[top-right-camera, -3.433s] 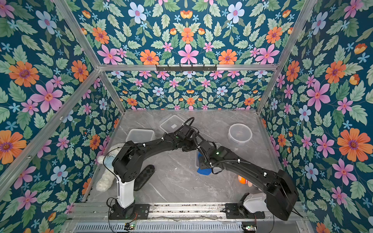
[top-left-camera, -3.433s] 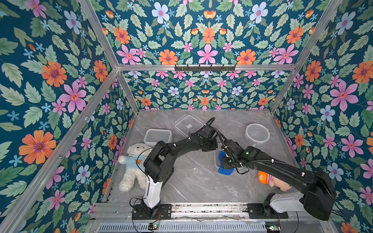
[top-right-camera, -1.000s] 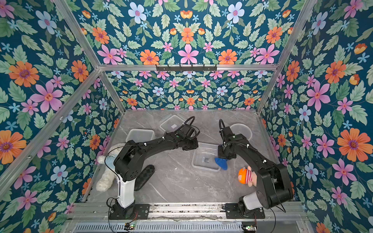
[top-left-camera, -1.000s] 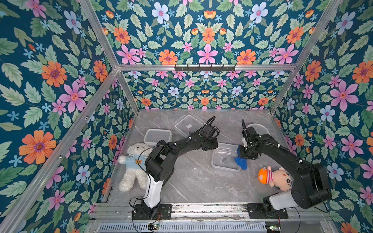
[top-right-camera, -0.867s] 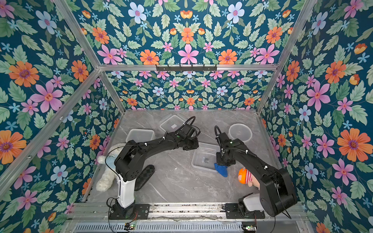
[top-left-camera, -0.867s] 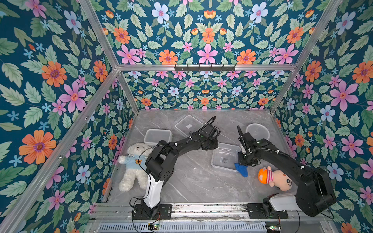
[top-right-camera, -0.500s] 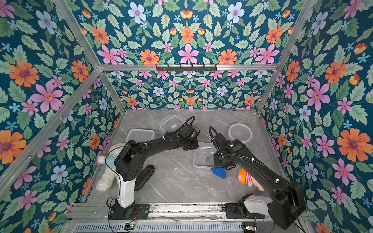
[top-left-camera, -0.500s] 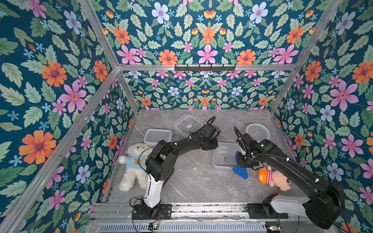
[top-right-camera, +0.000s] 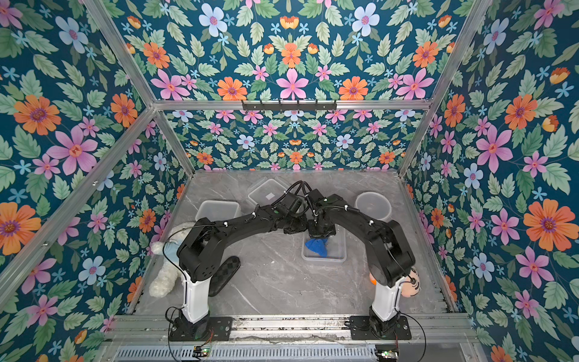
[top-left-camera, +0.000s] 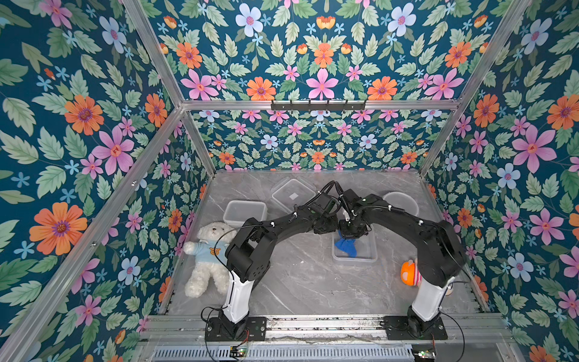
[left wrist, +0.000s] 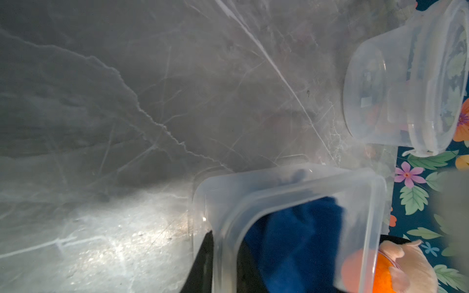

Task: Wipe the insides of the lunch boxes
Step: Wipe the dirt inside the lunch box.

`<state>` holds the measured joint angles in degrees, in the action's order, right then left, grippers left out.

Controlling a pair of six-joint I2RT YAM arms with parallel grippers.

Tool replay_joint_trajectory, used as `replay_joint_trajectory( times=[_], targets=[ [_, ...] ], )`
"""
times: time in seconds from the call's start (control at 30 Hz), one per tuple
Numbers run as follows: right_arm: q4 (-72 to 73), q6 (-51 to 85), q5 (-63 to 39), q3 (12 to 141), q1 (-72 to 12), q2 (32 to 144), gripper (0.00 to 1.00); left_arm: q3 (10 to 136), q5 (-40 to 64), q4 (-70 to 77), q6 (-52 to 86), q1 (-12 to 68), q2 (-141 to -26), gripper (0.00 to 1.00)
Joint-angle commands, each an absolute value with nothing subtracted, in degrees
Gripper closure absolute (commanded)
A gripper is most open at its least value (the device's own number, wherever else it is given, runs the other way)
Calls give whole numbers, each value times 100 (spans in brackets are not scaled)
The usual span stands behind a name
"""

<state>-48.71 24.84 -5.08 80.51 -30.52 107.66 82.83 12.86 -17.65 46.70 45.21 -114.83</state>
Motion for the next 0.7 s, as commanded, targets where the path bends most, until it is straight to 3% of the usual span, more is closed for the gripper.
replay_joint_trajectory(
  times=[0.0,0.17,0.3,0.53,0.67],
  targets=[
    [-4144,2456,-1142,8102,-3076,11098,100,8295,1335,-1684,4685,4523,-11469,82],
    [-3333,2564,-1994,7530,-3073,11076,100,8226,1345,-1604,4720,4519,-11461,82],
    [-3397,2689,-2063,6642,-3083,10430,100,8252,1354,-1603,4711,4518,-11478,82],
    [-4855,2582,-118,5733,-2775,9151,100,8296,1327,-1645,4676,4521,-11496,82],
    [-5185,2545,1053,6091,-2449,9400,100,8252,1337,-1668,4677,4523,-11481,83]
  ],
)
